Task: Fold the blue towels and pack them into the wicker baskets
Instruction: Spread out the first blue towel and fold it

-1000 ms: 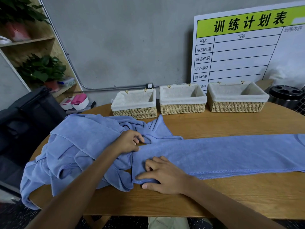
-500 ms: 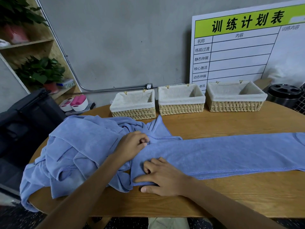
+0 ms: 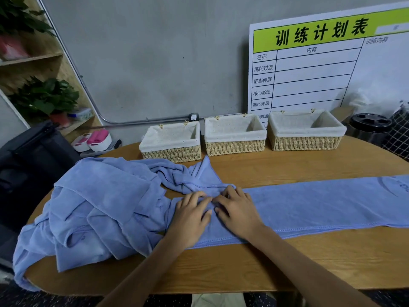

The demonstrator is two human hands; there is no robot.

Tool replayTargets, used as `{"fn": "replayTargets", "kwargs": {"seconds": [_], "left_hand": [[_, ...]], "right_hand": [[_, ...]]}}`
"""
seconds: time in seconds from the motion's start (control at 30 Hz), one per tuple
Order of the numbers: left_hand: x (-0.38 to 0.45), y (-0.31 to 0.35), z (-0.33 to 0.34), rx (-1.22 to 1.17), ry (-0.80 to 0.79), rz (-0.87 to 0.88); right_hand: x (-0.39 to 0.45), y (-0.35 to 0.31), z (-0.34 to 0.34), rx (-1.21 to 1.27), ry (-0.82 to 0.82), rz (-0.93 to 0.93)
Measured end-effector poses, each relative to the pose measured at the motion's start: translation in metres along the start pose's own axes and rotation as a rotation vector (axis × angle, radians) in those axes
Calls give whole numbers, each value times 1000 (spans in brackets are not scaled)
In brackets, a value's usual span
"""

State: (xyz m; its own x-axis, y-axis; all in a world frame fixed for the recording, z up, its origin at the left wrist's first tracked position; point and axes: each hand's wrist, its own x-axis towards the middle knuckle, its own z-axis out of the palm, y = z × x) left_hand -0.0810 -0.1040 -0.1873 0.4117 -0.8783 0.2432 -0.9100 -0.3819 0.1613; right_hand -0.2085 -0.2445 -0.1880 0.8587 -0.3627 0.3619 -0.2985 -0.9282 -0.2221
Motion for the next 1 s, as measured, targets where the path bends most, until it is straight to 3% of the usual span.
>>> {"fn": "replayTargets", "kwargs": {"seconds": [0.13, 0.3, 0.37, 0.47, 1.0], "left_hand": [[-6, -10, -1, 50, -79, 17], [-4, 14, -5, 24, -93, 62], [-3, 24, -2, 3, -181, 58], [-2, 25, 1, 33, -276, 66], [10, 38, -11, 87, -310, 35]], "right_hand": [[-8, 22, -14, -17, -53, 32], [-17, 41, -26, -21, -330, 96], [-17, 38, -26, -7, -375, 110], [-21, 42, -30, 2, -393, 96], [-42, 80, -52, 14, -379, 166]]}}
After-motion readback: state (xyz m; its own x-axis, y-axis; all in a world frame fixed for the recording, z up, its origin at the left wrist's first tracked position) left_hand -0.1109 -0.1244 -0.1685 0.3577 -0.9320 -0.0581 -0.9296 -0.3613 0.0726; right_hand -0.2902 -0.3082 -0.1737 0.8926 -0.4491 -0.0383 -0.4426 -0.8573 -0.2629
